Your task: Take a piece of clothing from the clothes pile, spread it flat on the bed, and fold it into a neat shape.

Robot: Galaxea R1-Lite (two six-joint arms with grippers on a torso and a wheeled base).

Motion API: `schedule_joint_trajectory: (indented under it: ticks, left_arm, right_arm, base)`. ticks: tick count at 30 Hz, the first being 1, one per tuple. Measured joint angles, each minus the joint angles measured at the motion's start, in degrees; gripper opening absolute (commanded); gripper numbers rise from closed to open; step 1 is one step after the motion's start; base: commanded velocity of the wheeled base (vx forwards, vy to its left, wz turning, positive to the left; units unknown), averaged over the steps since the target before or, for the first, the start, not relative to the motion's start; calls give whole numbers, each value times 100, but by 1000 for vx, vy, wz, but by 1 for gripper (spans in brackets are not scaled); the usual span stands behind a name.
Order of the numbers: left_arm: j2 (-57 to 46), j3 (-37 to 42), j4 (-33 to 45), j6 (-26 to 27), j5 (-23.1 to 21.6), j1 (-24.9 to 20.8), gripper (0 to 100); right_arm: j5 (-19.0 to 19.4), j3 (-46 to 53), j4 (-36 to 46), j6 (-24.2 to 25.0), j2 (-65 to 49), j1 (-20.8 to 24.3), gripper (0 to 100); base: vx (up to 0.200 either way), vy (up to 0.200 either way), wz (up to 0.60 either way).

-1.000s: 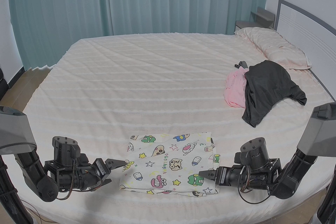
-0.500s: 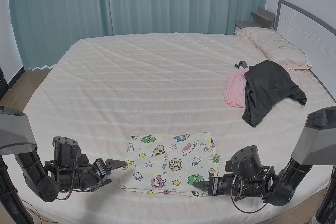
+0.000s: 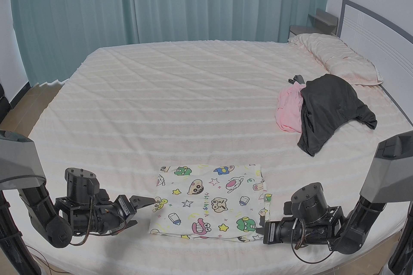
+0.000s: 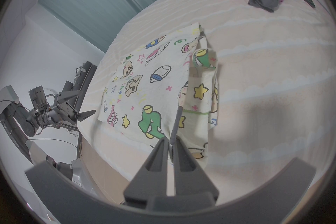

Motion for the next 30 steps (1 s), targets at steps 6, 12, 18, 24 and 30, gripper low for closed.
schedule_joint_trajectory:
  ticks: [6,12,18,24,30]
  left_arm:
    - [0,0,0,0,2,-2,100]
    - [2,-2,2,0,15,-11,100]
    - [2,-2,0,0,20,-11,100]
    - [5,-2,0,0,20,-7,100]
    - [5,0,2,0,20,-9,100]
  right_arm:
    - [1,325,-183,-101,-218,-50,0]
    - [1,491,-200,-178,-254,-56,0]
    - [0,469,-200,-197,-135,-80,100]
    - [-11,490,-418,-183,-191,-166,100]
    - [0,268,-601,-158,-375,-400,100]
  base:
    - [0,0,0]
    - [0,0,0]
    - [0,0,0]
    - [0,0,0]
    - [0,0,0]
